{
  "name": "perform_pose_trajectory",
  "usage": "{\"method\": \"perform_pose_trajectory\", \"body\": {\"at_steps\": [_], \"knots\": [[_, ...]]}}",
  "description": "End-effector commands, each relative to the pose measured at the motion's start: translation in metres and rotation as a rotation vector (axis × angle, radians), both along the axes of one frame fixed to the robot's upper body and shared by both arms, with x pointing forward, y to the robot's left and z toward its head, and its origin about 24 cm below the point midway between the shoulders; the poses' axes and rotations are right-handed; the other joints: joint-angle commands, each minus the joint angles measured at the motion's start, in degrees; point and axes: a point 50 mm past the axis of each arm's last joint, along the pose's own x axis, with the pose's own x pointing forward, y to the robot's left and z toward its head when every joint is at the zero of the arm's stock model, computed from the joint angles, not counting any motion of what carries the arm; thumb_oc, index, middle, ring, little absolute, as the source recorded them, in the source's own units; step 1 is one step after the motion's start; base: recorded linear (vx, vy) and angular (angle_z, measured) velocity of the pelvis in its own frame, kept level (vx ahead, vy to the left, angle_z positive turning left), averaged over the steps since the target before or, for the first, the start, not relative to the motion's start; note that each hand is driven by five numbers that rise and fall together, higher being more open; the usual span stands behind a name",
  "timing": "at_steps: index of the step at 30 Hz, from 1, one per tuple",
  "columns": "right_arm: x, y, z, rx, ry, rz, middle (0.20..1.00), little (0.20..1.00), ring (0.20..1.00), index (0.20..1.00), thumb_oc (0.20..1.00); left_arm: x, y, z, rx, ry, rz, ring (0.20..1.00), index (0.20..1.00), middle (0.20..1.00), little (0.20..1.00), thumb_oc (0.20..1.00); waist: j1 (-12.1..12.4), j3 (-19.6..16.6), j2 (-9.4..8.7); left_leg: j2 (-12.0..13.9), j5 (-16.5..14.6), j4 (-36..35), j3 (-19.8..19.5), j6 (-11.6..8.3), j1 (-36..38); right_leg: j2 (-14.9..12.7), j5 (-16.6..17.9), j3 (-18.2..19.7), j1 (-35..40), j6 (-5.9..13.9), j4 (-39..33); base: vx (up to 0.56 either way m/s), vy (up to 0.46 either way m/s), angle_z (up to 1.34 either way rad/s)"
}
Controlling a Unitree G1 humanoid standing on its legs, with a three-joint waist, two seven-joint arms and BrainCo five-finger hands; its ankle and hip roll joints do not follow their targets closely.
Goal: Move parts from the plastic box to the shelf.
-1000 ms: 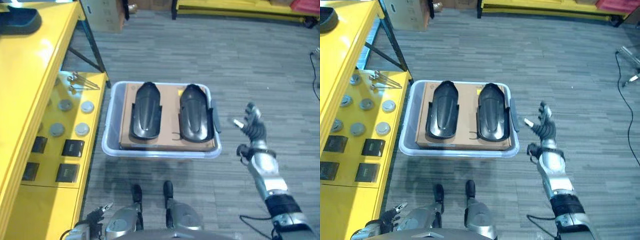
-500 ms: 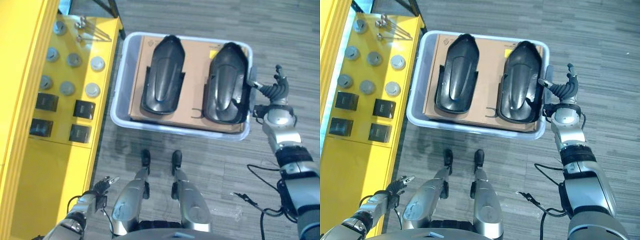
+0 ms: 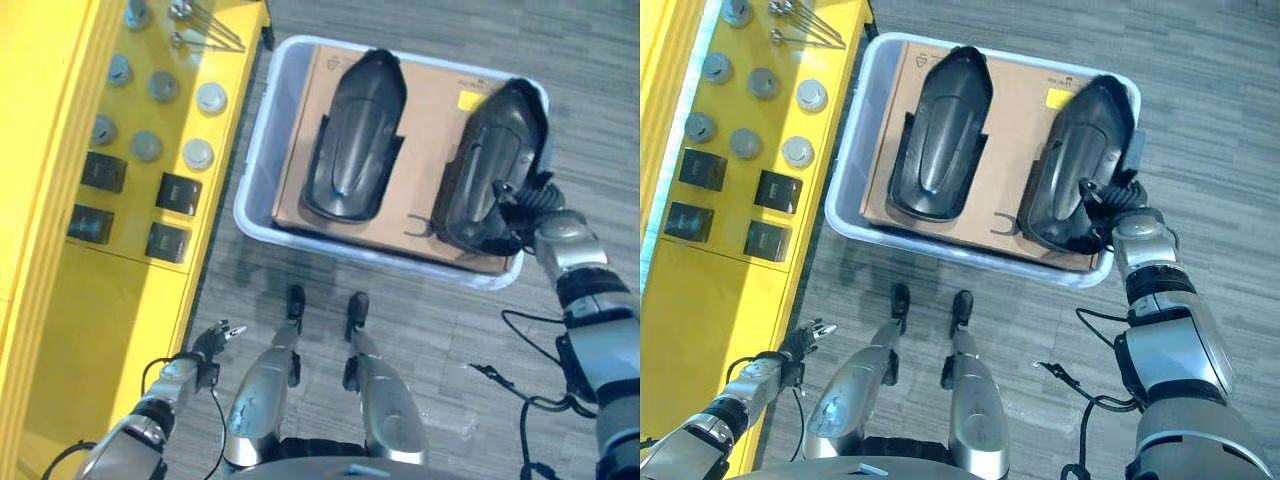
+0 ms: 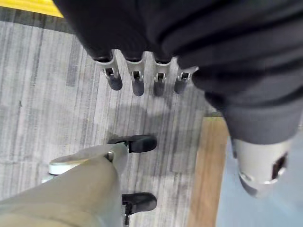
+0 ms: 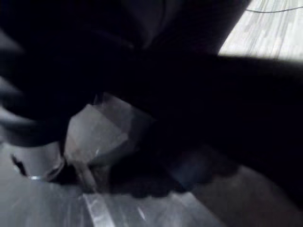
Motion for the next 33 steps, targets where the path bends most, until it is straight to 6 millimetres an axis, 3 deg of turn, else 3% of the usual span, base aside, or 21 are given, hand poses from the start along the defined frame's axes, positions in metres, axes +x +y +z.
{"method": "perform_pose_trajectory", "body": {"at_steps": [1, 3, 7, 10, 11, 13, 16, 17, 20, 21, 23, 25, 26, 33], "knots": [[-0.018, -0.020, -0.018, -0.126, 0.130, -0.060, 0.200, 0.200, 0.200, 0.200, 0.200, -0.007, 0.010, -0.002, 0.052, 0.002, -0.013, 1.000, 1.000, 1.000, 1.000, 1.000, 0.5, -2.1, -0.98, 2.4, -6.9, 2.1, 1.2, -2.39, 0.1, -3.8, -8.1, 0.5, -0.6, 2.40, 5.1, 0.00, 0.000, 0.00], [-0.019, -0.022, -0.012, -0.166, 0.065, -0.068, 0.200, 0.200, 0.200, 0.200, 0.200, -0.009, 0.020, -0.001, 0.215, 0.000, 0.013, 1.000, 1.000, 1.000, 1.000, 1.000, 0.5, -3.8, -1.06, 2.4, -7.3, 1.8, 1.3, -2.61, 2.1, -3.9, -8.1, 0.1, 1.4, 2.47, 4.2, 0.00, 0.000, 0.00], [-0.021, -0.018, -0.004, -0.252, -0.023, -0.036, 0.200, 0.200, 0.200, 0.200, 0.200, -0.007, 0.043, 0.011, 0.315, -0.045, 0.200, 1.000, 1.000, 1.000, 1.000, 1.000, 0.0, -7.5, -1.52, 2.4, -7.2, 0.6, 1.6, -3.23, 5.5, -3.7, -7.5, -0.3, 5.0, 3.00, 2.1, 0.00, 0.000, 0.00], [-0.028, -0.013, -0.003, -0.308, -0.064, -0.019, 0.200, 0.200, 0.200, 0.200, 0.200, 0.000, 0.052, 0.025, 0.342, -0.094, 0.234, 1.000, 1.000, 1.000, 1.000, 1.000, -0.4, -9.8, -2.24, 2.4, -7.0, 0.2, 1.8, -3.46, 7.1, -3.5, -6.8, -0.4, 6.7, 3.40, 0.8, 0.05, -0.051, 0.03], [-0.034, -0.011, -0.001, -0.348, -0.103, -0.009, 0.200, 0.200, 0.200, 0.200, 0.200, 0.006, 0.053, 0.037, 0.348, -0.149, 0.230, 1.000, 1.000, 1.000, 1.000, 1.000, -0.7, -11.4, -2.70, 2.5, -6.8, -0.1, 1.8, -3.55, 8.0, -3.3, -6.4, -0.3, 7.7, 3.64, 0.3, 0.07, -0.106, 0.07], [-0.052, 0.000, 0.007, -0.435, -0.212, 0.039, 0.200, 0.200, 0.200, 0.200, 0.200, 0.028, 0.048, 0.083, 0.337, -0.311, 0.152, 1.000, 1.000, 1.000, 1.000, 1.000, -0.9, -15.6, -3.47, 2.7, -7.2, -0.5, 2.0, -3.44, 10.2, -2.9, -6.6, -0.8, 10.1, 3.87, -0.3, 0.09, -0.142, 0.12], [-0.059, 0.008, 0.016, -0.492, -0.278, 0.071, 0.200, 0.200, 0.200, 0.200, 0.200, 0.035, 0.042, 0.104, 0.295, -0.379, 0.088, 1.000, 1.000, 1.000, 1.000, 1.000, -1.0, -17.2, -3.69, 2.7, -7.5, -0.5, 2.2, -3.32, 11.1, -2.7, -6.8, -0.9, 11.0, 3.95, -0.3, 0.03, -0.055, 0.11], [-0.061, 0.019, 0.029, -0.537, -0.343, 0.105, 0.200, 0.200, 0.200, 0.200, 0.200, 0.042, 0.033, 0.126, 0.230, -0.444, 0.028, 1.000, 1.000, 1.000, 1.000, 1.000, -1.3, -18.6, -3.82, 2.8, -8.1, -0.5, 2.4, -3.13, 12.2, -2.5, -7.2, -0.7, 12.2, 3.98, -0.3, 0.01, -0.040, -0.13], [-0.068, 0.041, 0.055, -0.669, -0.524, 0.179, 0.200, 0.200, 0.200, 0.200, 0.200, 0.052, 0.005, 0.162, 0.000, -0.541, -0.136, 1.000, 1.000, 1.000, 1.000, 1.000, -1.8, -21.0, -4.02, 2.7, -8.5, -0.5, 2.9, -2.57, 13.2, -2.3, -7.4, -0.6, 13.3, 3.92, -0.3, -0.01, -0.032, -0.12], [-0.068, 0.041, 0.055, -0.669, -0.524, 0.179, 0.200, 0.200, 0.200, 0.200, 0.200, 0.052, 0.005, 0.162, -0.001, -0.541, -0.137, 1.000, 1.000, 1.000, 1.000, 1.000, -1.8, -21.0, -4.04, 2.7, -8.5, -0.5, 2.9, -2.57, 13.3, -2.3, -7.4, -0.5, 13.4, 3.93, -0.3, -0.02, -0.021, -0.05], [-0.069, 0.060, 0.075, -0.722, -0.671, 0.223, 0.200, 0.200, 0.200, 0.200, 0.200, 0.056, -0.021, 0.185, -0.149, -0.604, -0.266, 1.000, 1.000, 1.000, 1.000, 1.000, -2.1, -22.2, -4.18, 2.5, -9.2, -0.5, 3.3, -2.13, 14.2, -2.0, -7.9, -0.3, 14.4, 3.88, -0.3, -0.02, -0.015, -0.06], [-0.067, 0.075, 0.088, -0.753, -0.768, 0.264, 0.200, 0.200, 0.200, 0.200, 0.200, 0.059, -0.043, 0.199, -0.264, -0.634, -0.350, 1.000, 1.000, 1.000, 1.000, 1.000, -2.2, -23.0, -4.31, 2.4, -9.7, -0.5, 3.2, -1.80, 14.8, -1.8, -8.2, -0.1, 15.1, 3.76, -0.2, -0.01, -0.006, -0.07], [-0.067, 0.076, 0.089, -0.755, -0.773, 0.266, 0.200, 0.200, 0.200, 0.200, 0.200, 0.059, -0.044, 0.199, -0.267, -0.637, -0.356, 1.000, 1.000, 1.000, 1.000, 1.000, -2.3, -22.9, -4.30, 2.3, -9.8, -0.5, 3.2, -1.78, 14.9, -1.8, -8.3, -0.1, 15.2, 3.76, -0.2, -0.01, -0.001, -0.05], [-0.058, 0.134, 0.116, -0.830, -0.996, 0.410, 0.200, 0.200, 0.200, 0.200, 0.200, 0.077, -0.102, 0.221, -0.396, -0.711, -0.428, 1.000, 1.000, 1.000, 1.000, 1.000, -3.4, -24.7, -5.08, 1.9, -11.2, -0.5, 3.6, -1.01, 16.7, -1.4, -9.1, 1.1, 16.4, 3.69, 0.1, 0.00, -0.001, -0.06]]}}
